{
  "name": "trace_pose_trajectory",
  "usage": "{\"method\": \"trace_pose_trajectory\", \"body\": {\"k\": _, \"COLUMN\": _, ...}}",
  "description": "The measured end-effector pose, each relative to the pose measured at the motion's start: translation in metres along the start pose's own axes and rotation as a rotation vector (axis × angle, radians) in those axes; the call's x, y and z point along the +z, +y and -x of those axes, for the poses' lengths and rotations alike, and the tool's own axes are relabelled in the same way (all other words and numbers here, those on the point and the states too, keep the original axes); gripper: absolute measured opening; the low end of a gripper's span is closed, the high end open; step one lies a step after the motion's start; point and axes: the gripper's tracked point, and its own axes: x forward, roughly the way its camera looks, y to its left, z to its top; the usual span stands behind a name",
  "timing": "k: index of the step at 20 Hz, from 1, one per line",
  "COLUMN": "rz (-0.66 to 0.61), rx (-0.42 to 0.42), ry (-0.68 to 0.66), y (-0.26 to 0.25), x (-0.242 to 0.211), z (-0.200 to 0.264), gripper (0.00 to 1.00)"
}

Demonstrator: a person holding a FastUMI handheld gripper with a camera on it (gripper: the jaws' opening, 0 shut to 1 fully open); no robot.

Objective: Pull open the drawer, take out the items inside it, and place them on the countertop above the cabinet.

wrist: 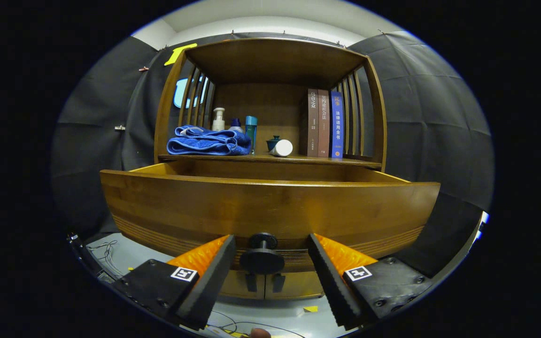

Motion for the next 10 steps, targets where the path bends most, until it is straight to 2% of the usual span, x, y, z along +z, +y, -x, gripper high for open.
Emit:
{"method": "trace_pose_trajectory", "body": {"k": 4, "rz": 0.049, "rx": 0.002, "ry": 0.016, "y": 0.007, "x": 0.005, "z": -0.02, "gripper": 0.99}}
{"method": "trace_pose_trajectory", "body": {"k": 10, "rz": 0.014, "rx": 0.014, "ry": 0.034, "y": 0.009, "x": 0.013, "z": -0.062, "gripper": 0.99}}
